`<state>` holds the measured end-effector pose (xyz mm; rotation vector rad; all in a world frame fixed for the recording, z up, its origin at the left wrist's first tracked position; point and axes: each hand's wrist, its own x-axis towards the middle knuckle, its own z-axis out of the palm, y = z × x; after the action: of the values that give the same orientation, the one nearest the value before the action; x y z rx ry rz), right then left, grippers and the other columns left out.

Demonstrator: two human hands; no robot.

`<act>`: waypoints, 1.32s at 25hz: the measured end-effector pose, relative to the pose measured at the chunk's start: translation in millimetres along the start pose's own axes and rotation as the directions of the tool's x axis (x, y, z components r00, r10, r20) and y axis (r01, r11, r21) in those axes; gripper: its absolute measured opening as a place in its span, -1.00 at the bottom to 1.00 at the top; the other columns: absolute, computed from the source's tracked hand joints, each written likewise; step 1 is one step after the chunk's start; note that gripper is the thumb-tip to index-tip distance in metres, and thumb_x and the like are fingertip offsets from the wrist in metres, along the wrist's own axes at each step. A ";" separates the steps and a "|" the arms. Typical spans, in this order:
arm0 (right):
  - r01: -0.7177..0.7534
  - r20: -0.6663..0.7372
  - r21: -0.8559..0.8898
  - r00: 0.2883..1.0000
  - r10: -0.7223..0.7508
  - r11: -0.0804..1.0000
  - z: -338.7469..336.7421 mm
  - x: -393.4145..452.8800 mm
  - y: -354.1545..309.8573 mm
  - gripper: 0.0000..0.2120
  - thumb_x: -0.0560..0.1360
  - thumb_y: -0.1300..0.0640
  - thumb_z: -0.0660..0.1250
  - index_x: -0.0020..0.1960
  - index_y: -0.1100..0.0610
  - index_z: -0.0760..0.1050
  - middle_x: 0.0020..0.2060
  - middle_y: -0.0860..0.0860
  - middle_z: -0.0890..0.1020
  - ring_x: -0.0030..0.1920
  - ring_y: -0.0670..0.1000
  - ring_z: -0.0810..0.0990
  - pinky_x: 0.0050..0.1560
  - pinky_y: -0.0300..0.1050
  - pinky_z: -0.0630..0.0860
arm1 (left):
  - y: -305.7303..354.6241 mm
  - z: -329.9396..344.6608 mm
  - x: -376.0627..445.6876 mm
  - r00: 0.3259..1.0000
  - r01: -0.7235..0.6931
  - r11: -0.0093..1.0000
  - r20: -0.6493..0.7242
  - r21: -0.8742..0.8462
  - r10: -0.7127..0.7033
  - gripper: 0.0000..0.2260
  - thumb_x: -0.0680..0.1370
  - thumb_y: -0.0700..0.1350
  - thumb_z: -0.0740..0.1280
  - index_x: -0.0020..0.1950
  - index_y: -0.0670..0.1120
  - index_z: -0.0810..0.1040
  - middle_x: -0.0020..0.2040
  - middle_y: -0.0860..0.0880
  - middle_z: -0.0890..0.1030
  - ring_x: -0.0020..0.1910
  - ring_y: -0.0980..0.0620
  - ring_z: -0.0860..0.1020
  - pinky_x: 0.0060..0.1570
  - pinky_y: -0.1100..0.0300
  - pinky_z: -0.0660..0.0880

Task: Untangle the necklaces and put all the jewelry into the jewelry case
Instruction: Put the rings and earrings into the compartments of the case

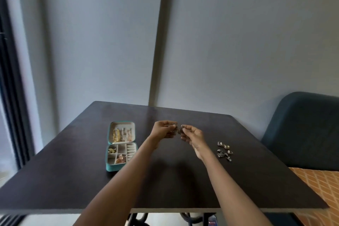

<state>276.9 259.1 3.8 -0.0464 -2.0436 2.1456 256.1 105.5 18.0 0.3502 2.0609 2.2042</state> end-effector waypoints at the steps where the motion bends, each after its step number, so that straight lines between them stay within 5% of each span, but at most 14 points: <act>1: 0.003 0.000 0.014 1.000 -0.003 1.000 12.6 -0.4 -0.1 -0.90 0.55 0.29 0.27 0.01 0.19 0.54 -0.19 0.07 0.61 -0.23 -0.04 0.57 -0.25 -0.28 0.59 | 5.6 -15.5 -4.1 1.000 0.002 0.999 -0.022 0.040 -0.001 -0.86 0.54 -0.22 0.33 0.08 -0.19 0.60 -0.26 -0.01 0.63 -0.37 0.16 0.57 -0.30 0.30 0.53; 5: 0.020 0.077 -0.076 0.997 -0.015 0.997 76.9 -6.3 -2.0 -0.90 0.56 0.29 0.26 -0.05 0.14 0.53 -0.23 0.04 0.61 -0.27 -0.06 0.55 -0.29 -0.31 0.56 | 23.4 -89.2 -20.8 0.986 0.059 0.962 -0.163 0.267 -0.015 -0.85 0.51 -0.13 0.39 -0.01 -0.18 0.64 -0.39 0.04 0.61 -0.48 0.22 0.46 -0.50 0.41 0.31; 8: 0.066 0.151 -0.287 0.988 -0.022 0.956 123.8 -12.3 4.6 -0.91 0.53 0.29 0.29 -0.05 0.15 0.55 -0.31 -0.04 0.58 -0.33 -0.12 0.51 -0.39 -0.34 0.47 | 22.1 -138.1 -33.8 0.967 0.178 0.903 -0.240 0.391 -0.087 -0.91 0.43 -0.25 0.45 -0.13 -0.27 0.64 -0.60 0.09 0.51 -0.65 0.23 0.35 -0.60 0.42 0.25; 11: 0.100 0.155 -0.441 0.987 -0.034 0.892 160.6 -16.6 17.9 -0.85 0.43 0.22 0.42 -0.24 0.01 0.54 -0.29 -0.01 0.62 -0.25 -0.04 0.59 -0.25 -0.14 0.56 | 12.3 -164.4 -49.0 0.939 0.294 0.806 -0.314 0.513 -0.143 -0.91 0.34 -0.26 0.52 -0.30 -0.18 0.63 -0.60 0.10 0.50 -0.62 0.21 0.39 -0.61 0.42 0.27; 14: 0.076 0.093 -0.498 0.995 -0.033 0.864 177.8 -20.6 27.3 -0.88 0.37 0.19 0.47 -0.26 0.03 0.56 -0.14 0.09 0.68 -0.07 0.05 0.65 -0.01 -0.05 0.58 | -0.1 -167.1 -49.9 0.923 0.365 0.676 -0.343 0.640 -0.173 -0.83 0.31 -0.15 0.54 -0.16 -0.16 0.66 -0.36 -0.02 0.60 -0.41 0.12 0.51 -0.43 0.37 0.42; 17: 0.081 0.060 -0.534 0.996 -0.058 0.841 178.0 -23.9 29.7 -0.89 0.38 0.18 0.48 -0.11 0.17 0.65 -0.10 0.10 0.69 -0.02 0.03 0.64 -0.02 -0.20 0.50 | -5.4 -155.7 -47.8 0.912 0.403 0.499 -0.380 0.767 -0.153 -0.68 0.31 -0.03 0.50 0.01 -0.09 0.63 -0.05 -0.07 0.65 -0.04 -0.01 0.62 -0.04 0.17 0.53; 20: 0.104 0.097 -0.568 0.994 -0.059 0.817 174.0 -28.4 30.4 -0.85 0.42 0.17 0.44 -0.02 0.17 0.67 -0.05 0.08 0.70 0.03 0.00 0.63 0.00 -0.25 0.48 | -6.6 -146.4 -47.0 0.908 0.411 0.415 -0.404 0.812 -0.110 -0.68 0.37 -0.02 0.44 0.08 -0.09 0.56 0.06 -0.06 0.61 0.09 -0.06 0.58 0.04 0.13 0.49; 23: 0.147 0.173 -0.555 0.983 -0.059 0.819 169.6 -29.5 32.9 -0.82 0.47 0.23 0.38 0.05 0.17 0.65 0.01 0.09 0.68 0.09 0.02 0.63 0.15 -0.15 0.51 | -2.4 -145.3 -46.0 0.899 0.421 0.456 -0.427 0.784 -0.097 -0.75 0.45 -0.05 0.31 0.09 -0.10 0.54 0.08 -0.09 0.61 0.10 -0.09 0.58 0.08 0.09 0.48; 28: 0.162 0.208 -0.586 0.977 -0.046 0.794 174.5 -33.1 32.8 -0.78 0.40 0.10 0.48 0.02 0.14 0.64 -0.06 0.07 0.69 -0.01 0.00 0.63 0.02 -0.16 0.50 | 5.1 -145.7 -47.7 0.873 0.417 0.617 -0.482 0.668 -0.068 -0.70 0.59 0.02 0.14 0.11 -0.15 0.54 0.01 -0.12 0.66 0.09 -0.11 0.57 0.10 0.05 0.46; 33: 0.162 0.164 -0.606 0.983 -0.077 0.779 178.9 -33.5 34.9 -0.81 0.44 0.12 0.40 0.02 0.17 0.59 -0.06 0.11 0.69 0.00 0.10 0.64 0.06 -0.01 0.54 | 7.4 -141.2 -49.0 0.883 0.424 0.595 -0.458 0.683 -0.103 -0.64 0.60 0.07 0.10 0.07 -0.16 0.53 -0.04 -0.08 0.66 0.06 -0.08 0.59 0.09 0.07 0.47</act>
<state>280.3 76.0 -24.2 0.1400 -2.6572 1.3450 270.7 -43.3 12.7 -0.3722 2.9505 1.1444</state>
